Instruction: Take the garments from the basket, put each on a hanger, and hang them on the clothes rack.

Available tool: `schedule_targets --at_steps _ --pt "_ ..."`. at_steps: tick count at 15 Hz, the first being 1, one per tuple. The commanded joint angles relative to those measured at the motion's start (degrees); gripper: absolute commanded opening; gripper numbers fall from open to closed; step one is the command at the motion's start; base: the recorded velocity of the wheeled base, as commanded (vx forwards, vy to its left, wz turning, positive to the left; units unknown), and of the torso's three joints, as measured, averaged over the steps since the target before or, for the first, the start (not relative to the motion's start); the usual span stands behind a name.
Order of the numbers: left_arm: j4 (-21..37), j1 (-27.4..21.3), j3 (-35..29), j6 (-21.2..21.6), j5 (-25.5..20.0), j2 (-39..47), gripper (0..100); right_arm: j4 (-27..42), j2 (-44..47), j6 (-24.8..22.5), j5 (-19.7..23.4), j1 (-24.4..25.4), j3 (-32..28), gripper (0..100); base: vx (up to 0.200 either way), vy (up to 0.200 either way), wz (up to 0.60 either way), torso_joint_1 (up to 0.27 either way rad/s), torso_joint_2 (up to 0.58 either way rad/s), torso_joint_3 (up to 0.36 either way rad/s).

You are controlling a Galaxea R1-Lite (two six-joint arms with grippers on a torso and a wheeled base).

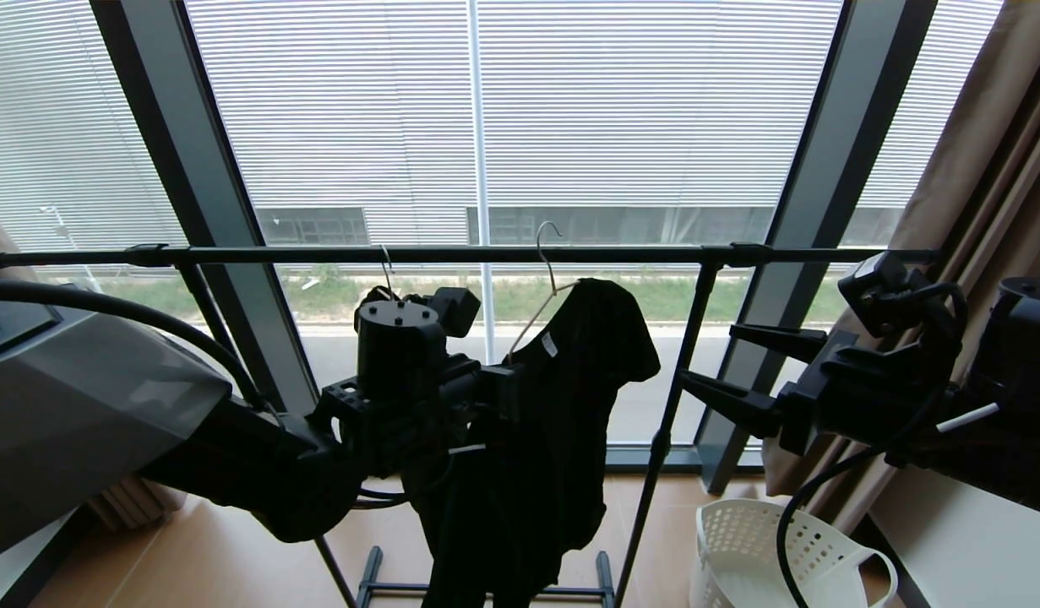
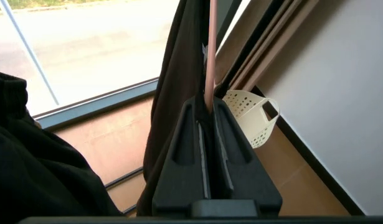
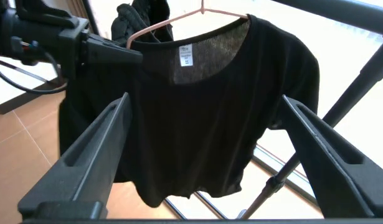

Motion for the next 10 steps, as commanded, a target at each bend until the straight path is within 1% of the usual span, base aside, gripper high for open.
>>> schedule_targets --at_steps 1,6,10 --pt "0.0 0.0 -1.5 0.0 0.1 1.9 0 0.0 0.1 0.0 0.0 0.0 0.0 100 0.0 0.0 0.0 0.0 0.0 0.0" --pt "0.0 0.5 -4.9 0.0 0.1 5.4 0 -0.1 0.4 -0.3 0.0 0.0 0.2 100 0.0 0.0 0.0 0.0 0.0 0.0" --pt "0.0 1.0 -5.9 0.0 0.1 6.9 0 -0.1 0.5 -0.6 -0.1 0.0 0.4 100 0.0 0.0 0.0 0.0 0.0 0.0"
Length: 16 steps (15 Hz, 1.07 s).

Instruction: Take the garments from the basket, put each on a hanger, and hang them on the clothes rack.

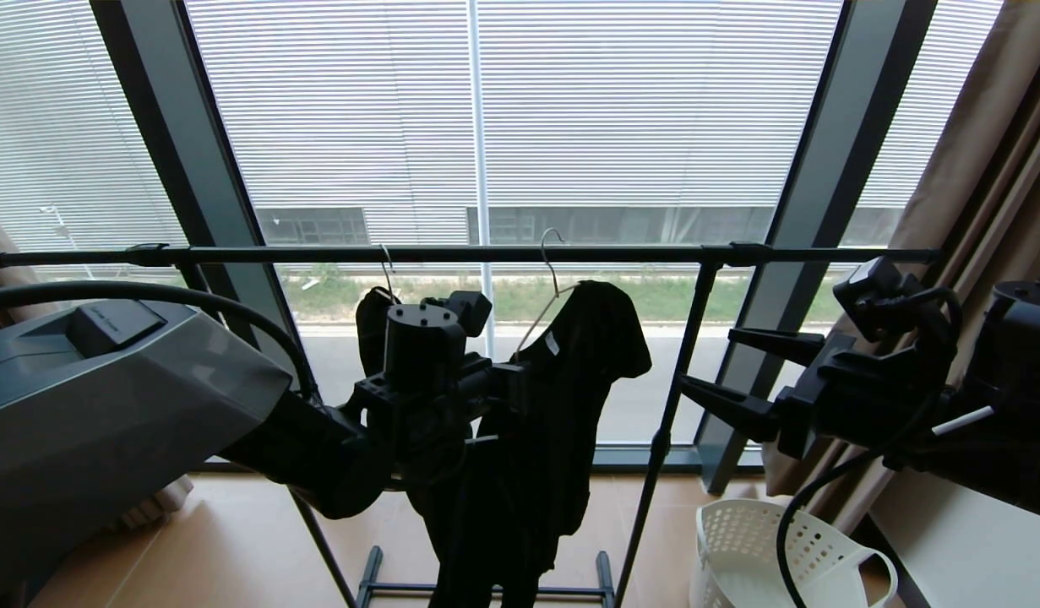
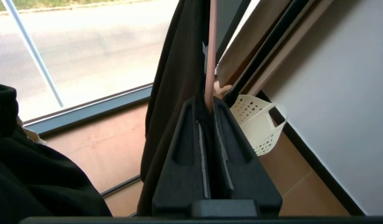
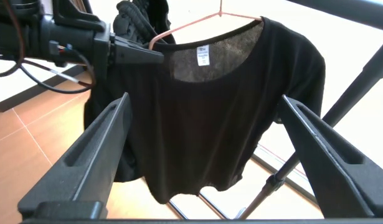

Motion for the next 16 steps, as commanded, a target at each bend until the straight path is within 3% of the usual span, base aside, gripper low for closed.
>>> schedule_targets --at_steps 1,9,10,16 --pt "0.0 0.1 -0.1 0.0 0.0 0.9 0 0.0 0.2 -0.4 0.0 0.0 0.1 100 0.0 0.0 0.0 0.0 0.0 0.0" --pt "0.0 0.2 0.0 0.2 0.0 2.4 0 -0.1 0.9 -0.8 0.0 0.0 0.3 100 0.0 0.0 0.0 0.0 0.0 0.0" --pt "0.0 0.2 0.1 0.3 0.0 2.3 100 0.0 1.0 -0.8 0.0 0.0 0.3 100 0.0 0.0 0.0 0.0 0.0 0.0" --pt "0.4 0.1 3.0 1.2 0.0 -0.6 100 -0.1 0.9 -0.9 0.0 0.0 0.4 100 0.0 0.0 0.0 0.0 0.0 0.0"
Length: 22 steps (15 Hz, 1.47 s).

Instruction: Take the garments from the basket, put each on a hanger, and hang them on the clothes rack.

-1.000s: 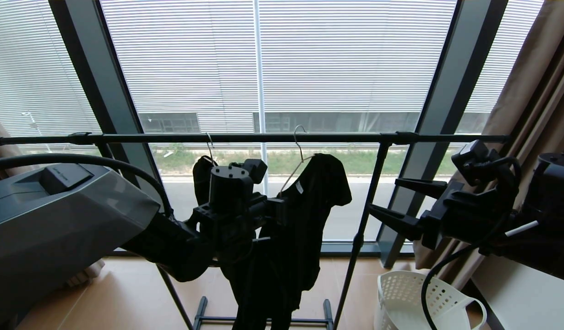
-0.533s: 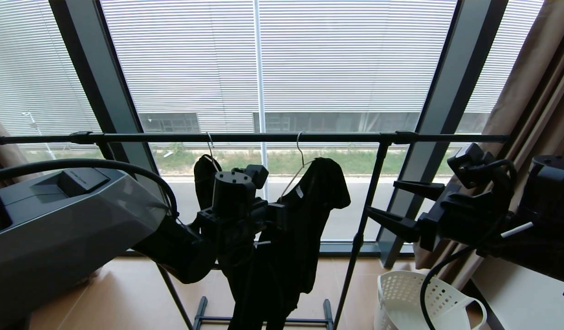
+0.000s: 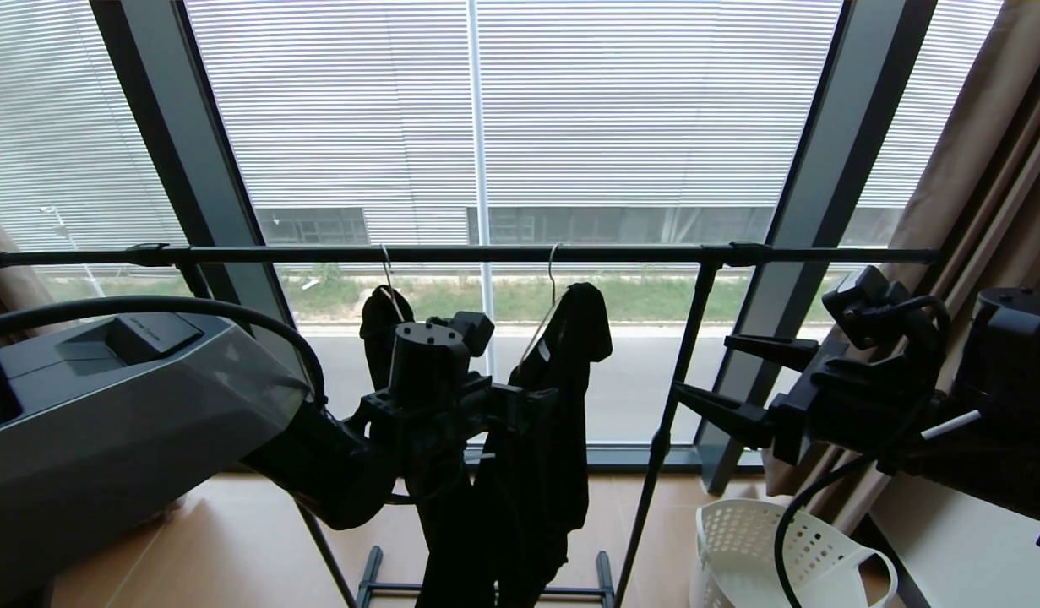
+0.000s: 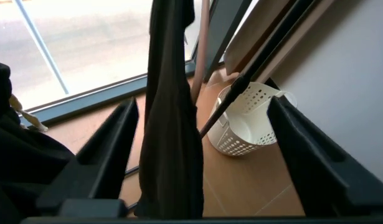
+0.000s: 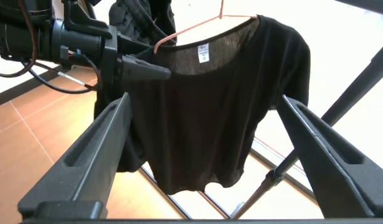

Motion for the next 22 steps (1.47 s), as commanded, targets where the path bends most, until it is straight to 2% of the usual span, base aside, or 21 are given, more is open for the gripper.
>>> schedule_targets --at_steps 1,3,5,10,12,14,16,18,21,22 --pt "0.1 -0.2 2.2 0.3 0.0 -3.9 100 0.0 -0.1 -0.1 0.0 0.0 0.0 100 0.0 0.0 0.0 0.0 0.0 0.0" --pt "0.2 -0.3 4.5 1.7 -0.1 -6.9 100 -0.1 -0.2 0.0 0.0 0.0 0.1 100 0.0 0.0 0.0 0.0 0.0 0.0" --pt "0.2 -0.6 11.4 5.7 -0.1 -15.6 100 -0.1 -0.5 -0.1 0.0 0.0 0.4 100 0.0 0.0 0.0 0.0 0.0 0.0" --pt "-0.2 -0.7 26.2 8.1 -0.1 -29.7 100 0.0 -2.5 -1.7 -0.2 0.7 1.7 100 0.0 0.0 0.0 0.0 0.0 0.0" --pt "-0.3 -1.5 33.5 8.9 0.0 -36.9 100 0.1 -8.3 -1.8 -3.7 1.2 4.7 100 0.0 0.0 0.0 0.0 0.0 0.0" --pt "-0.3 -1.6 38.1 10.8 -0.1 -41.7 100 0.5 -13.3 -1.8 -4.8 3.4 9.6 100 0.0 0.0 0.0 0.0 0.0 0.0" --pt "-0.3 -1.6 40.5 11.2 -0.1 -43.0 100 0.6 -14.9 -1.8 -5.4 3.4 12.3 100 0.0 0.0 0.0 0.0 0.0 0.0" --pt "-0.3 -1.6 40.7 11.1 -0.1 -42.8 100 0.6 -16.0 -1.8 -8.6 3.4 14.4 100 0.0 0.0 0.0 0.0 0.0 0.0" --pt "-0.4 -1.6 40.8 11.2 0.0 -43.1 100 0.7 -17.8 -1.8 -10.5 3.4 16.3 100 0.0 0.0 0.0 0.0 0.0 0.0" --pt "-0.3 -1.6 42.6 11.3 0.2 -44.4 100 0.8 -19.3 -1.8 -13.3 3.4 17.8 100 0.0 0.0 0.0 0.0 0.0 0.0"
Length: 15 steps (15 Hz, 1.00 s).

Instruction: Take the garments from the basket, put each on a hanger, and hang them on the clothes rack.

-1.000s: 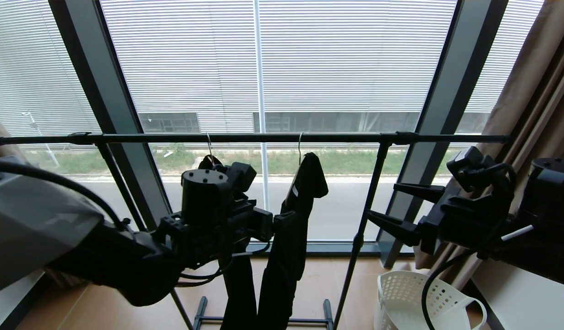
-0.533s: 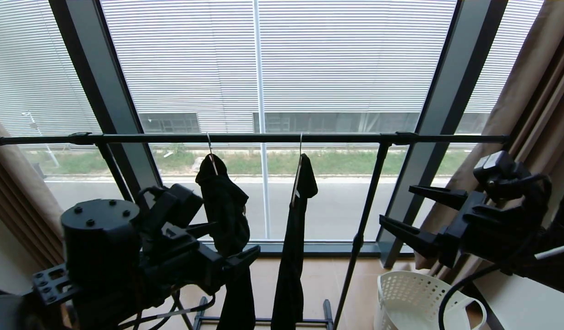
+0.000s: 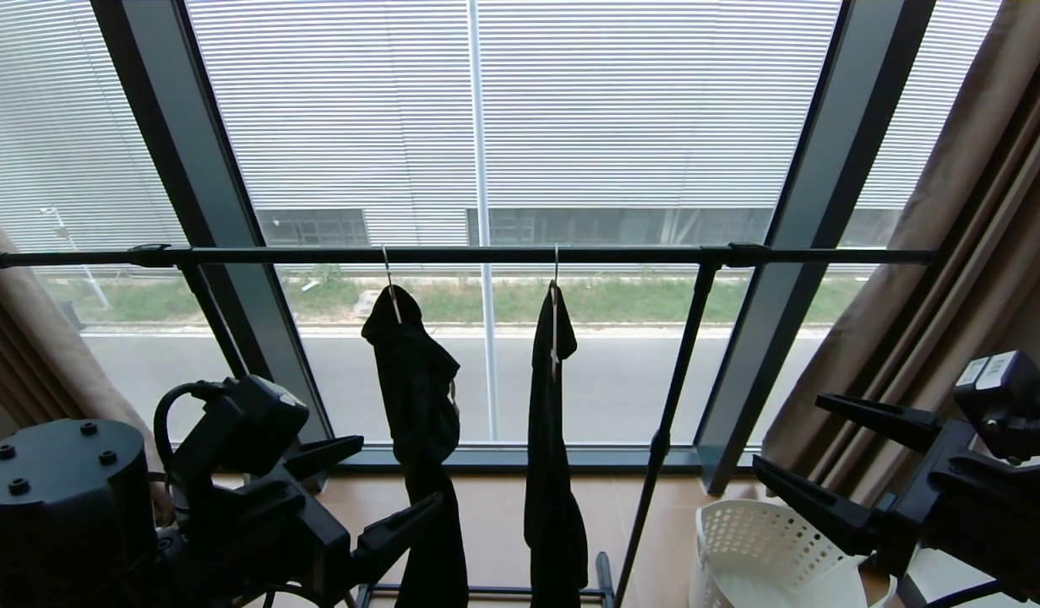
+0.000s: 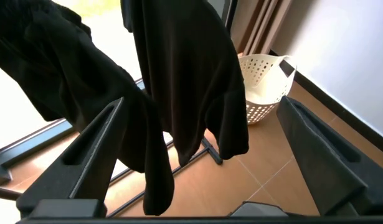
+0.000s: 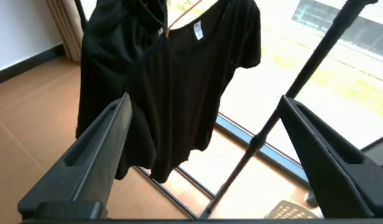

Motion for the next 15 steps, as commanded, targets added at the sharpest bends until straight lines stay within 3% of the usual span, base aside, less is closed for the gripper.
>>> schedule_targets --at_steps 1,4,9,13,15 --pt "0.0 0.0 2.7 0.3 0.8 -2.4 100 -0.1 -3.0 -0.1 -1.5 -0.2 2.4 100 0.0 0.0 0.0 0.0 0.0 0.0" --pt "0.3 1.4 5.3 2.8 3.1 -7.5 100 -0.1 -5.3 -0.1 -1.7 -1.7 5.7 100 0.0 0.0 0.0 0.0 0.0 0.0" --pt "0.4 11.1 12.0 9.9 4.2 -18.1 100 0.0 -11.2 -0.1 -2.5 -3.4 11.2 100 0.0 0.0 0.0 0.0 0.0 0.0" --pt "1.1 12.6 14.9 11.6 15.9 -25.4 100 0.5 -14.8 -0.1 -5.7 -3.4 13.4 100 0.0 0.0 0.0 0.0 0.0 0.0" --pt "5.5 12.6 14.9 12.1 20.6 -29.4 100 4.5 -17.8 0.0 -5.7 -3.4 13.5 100 0.0 0.0 0.0 0.0 0.0 0.0"
